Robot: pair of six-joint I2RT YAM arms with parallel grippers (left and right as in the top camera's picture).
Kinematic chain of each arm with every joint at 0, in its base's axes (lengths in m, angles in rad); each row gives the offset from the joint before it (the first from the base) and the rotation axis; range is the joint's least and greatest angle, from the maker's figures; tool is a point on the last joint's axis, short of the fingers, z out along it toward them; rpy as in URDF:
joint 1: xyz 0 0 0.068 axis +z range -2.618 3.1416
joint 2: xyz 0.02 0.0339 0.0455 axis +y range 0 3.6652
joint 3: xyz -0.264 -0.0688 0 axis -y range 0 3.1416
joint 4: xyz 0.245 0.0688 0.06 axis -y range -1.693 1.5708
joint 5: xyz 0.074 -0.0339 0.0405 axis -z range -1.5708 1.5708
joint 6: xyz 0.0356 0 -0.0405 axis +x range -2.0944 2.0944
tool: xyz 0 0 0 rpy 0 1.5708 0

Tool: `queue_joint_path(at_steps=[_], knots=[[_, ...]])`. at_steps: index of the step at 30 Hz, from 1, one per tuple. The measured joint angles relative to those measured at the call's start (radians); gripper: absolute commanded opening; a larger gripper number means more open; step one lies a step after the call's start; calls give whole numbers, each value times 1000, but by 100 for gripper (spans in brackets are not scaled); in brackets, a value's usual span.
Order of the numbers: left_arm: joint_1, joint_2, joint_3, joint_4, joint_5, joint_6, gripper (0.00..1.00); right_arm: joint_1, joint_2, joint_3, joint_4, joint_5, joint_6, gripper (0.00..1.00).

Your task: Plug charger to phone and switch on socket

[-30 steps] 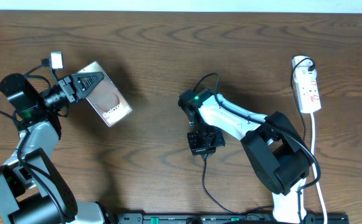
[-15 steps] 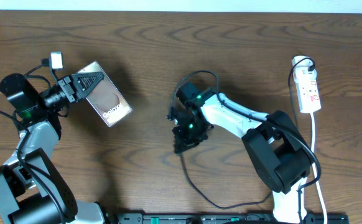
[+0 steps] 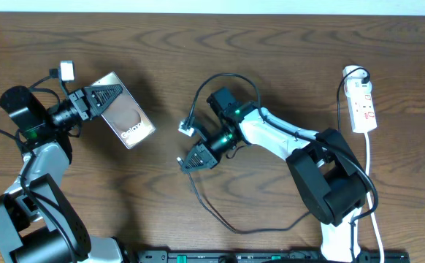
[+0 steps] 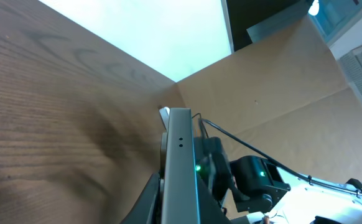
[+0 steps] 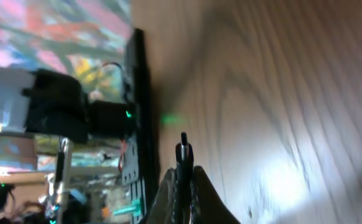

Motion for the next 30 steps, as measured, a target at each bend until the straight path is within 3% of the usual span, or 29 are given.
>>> queue_joint_path(at_steps=[9,30], knots=[[-40,0,0,0,0,0,8,0,0,-2,293,-147,75,1],[-143,0,0,8,0,-4,8,0,0,-2,341,-260,107,1]])
